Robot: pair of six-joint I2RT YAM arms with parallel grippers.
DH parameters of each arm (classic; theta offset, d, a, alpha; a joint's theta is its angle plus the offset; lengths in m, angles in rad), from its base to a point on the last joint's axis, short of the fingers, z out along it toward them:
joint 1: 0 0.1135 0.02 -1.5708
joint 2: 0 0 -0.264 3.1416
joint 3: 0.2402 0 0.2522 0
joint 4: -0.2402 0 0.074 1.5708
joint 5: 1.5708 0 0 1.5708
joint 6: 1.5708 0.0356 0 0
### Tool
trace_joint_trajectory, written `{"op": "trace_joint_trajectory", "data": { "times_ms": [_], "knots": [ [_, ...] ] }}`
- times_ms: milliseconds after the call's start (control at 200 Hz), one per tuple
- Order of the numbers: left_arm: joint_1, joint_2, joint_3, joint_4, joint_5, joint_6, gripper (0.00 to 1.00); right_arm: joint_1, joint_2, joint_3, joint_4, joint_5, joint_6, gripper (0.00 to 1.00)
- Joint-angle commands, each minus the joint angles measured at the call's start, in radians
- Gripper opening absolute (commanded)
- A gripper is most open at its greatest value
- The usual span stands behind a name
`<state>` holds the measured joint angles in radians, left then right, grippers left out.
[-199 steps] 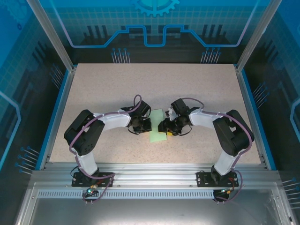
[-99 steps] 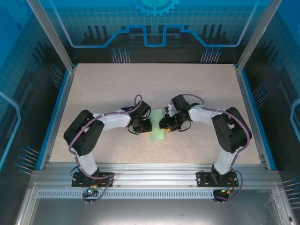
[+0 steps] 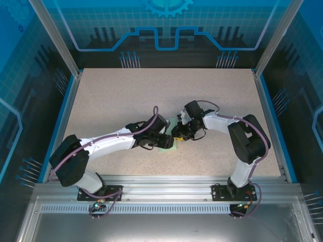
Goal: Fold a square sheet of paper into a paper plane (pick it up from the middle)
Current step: Third fold the triangle at the center of the table.
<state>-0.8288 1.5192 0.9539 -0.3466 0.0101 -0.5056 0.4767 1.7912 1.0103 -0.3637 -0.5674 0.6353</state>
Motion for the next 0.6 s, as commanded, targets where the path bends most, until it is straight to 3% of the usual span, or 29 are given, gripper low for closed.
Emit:
{"op": "trace_joint_trajectory", "data": {
  "times_ms": [0,135,345,595],
  "knots": [
    [-0.045,-0.016,-0.015,-0.039,-0.076,0.072,0.54,-0.015,0.01,0.024,-0.017,-0.047,0.002,0.21],
    [-0.113,-0.009,-0.016,-0.032,-0.17,0.122,0.56,-0.016,0.023,0.031,-0.013,-0.055,0.012,0.14],
    [-0.19,0.069,0.017,-0.038,-0.261,0.202,0.61,-0.016,0.03,0.045,-0.031,-0.06,0.009,0.14],
    [-0.275,0.204,0.091,-0.088,-0.472,0.187,0.65,-0.018,0.034,0.051,-0.038,-0.063,0.007,0.15]
  ]
}}
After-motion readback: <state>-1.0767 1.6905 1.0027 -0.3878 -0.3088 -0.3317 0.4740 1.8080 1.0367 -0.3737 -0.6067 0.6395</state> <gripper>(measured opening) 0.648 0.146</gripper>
